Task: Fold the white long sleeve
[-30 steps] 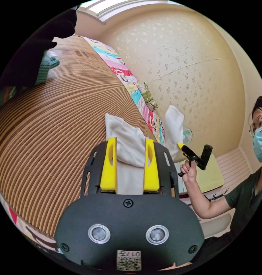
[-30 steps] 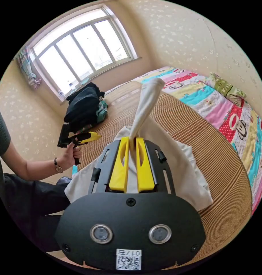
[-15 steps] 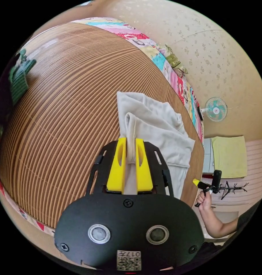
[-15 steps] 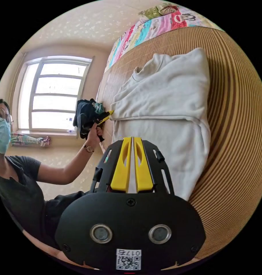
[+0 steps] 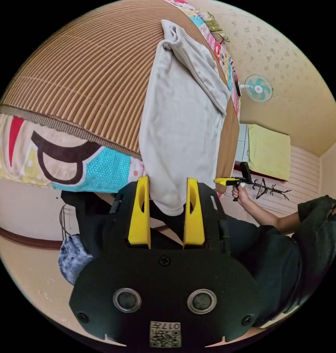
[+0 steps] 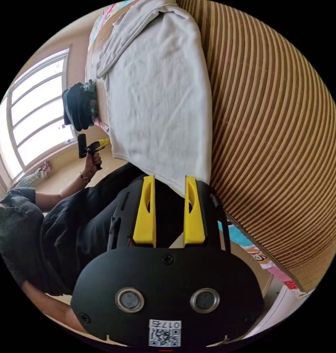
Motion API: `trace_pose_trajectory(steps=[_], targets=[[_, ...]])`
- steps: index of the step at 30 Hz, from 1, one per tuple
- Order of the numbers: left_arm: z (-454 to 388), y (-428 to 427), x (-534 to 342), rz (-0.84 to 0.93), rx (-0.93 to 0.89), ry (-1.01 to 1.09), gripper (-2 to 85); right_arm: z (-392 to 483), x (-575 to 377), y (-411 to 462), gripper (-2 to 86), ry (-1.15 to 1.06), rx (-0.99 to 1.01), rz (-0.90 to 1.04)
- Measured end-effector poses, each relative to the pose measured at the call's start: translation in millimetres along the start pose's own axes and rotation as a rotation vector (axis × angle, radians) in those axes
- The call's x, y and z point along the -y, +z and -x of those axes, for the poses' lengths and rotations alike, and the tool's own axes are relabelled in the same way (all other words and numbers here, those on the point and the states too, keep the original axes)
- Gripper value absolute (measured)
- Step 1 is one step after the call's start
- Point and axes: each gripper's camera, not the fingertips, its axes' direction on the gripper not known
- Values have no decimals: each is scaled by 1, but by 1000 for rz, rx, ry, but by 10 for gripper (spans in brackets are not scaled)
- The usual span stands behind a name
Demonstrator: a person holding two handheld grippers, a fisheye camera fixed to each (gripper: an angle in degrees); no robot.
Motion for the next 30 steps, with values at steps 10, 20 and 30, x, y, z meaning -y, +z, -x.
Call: trace_pose_trajectory(steps=[10,20,30], targets=[[-77,-39,47,206,-420,451,119,-11,-35,-20,10,170,-161,-42],[-30,-44,57,-127,-191,-31,231,-12,-55,-36,94,198,-9,-226],[-43,-15,72,235,104,-204,71,-6,-47,-21,111,167,-22,-157]])
